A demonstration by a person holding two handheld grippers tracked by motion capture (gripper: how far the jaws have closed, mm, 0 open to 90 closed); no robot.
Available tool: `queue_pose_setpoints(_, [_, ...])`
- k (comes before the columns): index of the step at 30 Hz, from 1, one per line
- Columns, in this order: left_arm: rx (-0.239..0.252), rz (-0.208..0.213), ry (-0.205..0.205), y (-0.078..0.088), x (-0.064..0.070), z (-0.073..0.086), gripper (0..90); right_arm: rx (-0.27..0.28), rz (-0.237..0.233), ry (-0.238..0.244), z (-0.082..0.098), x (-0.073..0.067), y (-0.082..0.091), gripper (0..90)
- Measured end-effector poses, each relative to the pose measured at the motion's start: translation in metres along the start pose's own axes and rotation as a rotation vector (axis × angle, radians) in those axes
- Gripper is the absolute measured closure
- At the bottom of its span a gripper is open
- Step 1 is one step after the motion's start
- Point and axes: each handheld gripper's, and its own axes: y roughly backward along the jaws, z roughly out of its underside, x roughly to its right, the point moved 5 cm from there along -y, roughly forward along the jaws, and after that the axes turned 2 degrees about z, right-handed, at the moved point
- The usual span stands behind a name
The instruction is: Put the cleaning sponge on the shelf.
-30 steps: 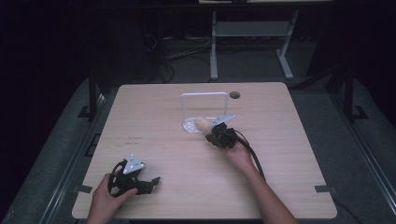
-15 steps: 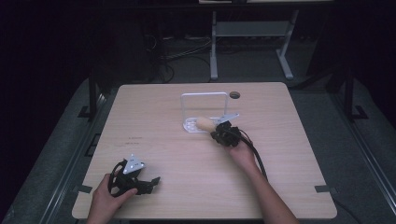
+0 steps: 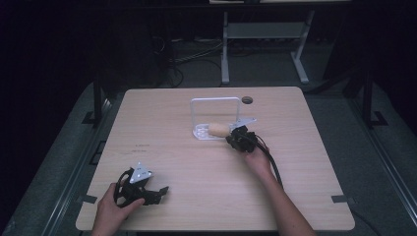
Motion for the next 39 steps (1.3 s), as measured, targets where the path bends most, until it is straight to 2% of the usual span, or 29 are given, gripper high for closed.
queue_pose_setpoints(10, [0.000,0.000,0.000,0.000,0.000,0.000,12.8,0.017,0.035,-0.010,-0.001,0.010,-0.001,89.9])
queue_pose_setpoints(17, [0.000,0.000,0.001,0.000,0.000,0.000,12.8,0.031,0.037,-0.010,-0.002,0.012,0.002,90.0])
queue_pose_setpoints(25, [0.000,0.000,0.000,0.000,0.000,0.000,12.9,0.032,0.014,-0.006,-0.001,0.010,0.006,89.5])
queue_pose_setpoints(31, [0.000,0.001,0.000,0.000,0.000,0.000,12.8,0.027,-0.004,-0.005,0.004,0.009,0.014,78.9])
queue_pose_setpoints(39, [0.000,0.002,0.000,0.000,0.000,0.000,12.8,0.012,-0.001,0.011,0.012,0.010,0.028,48.1])
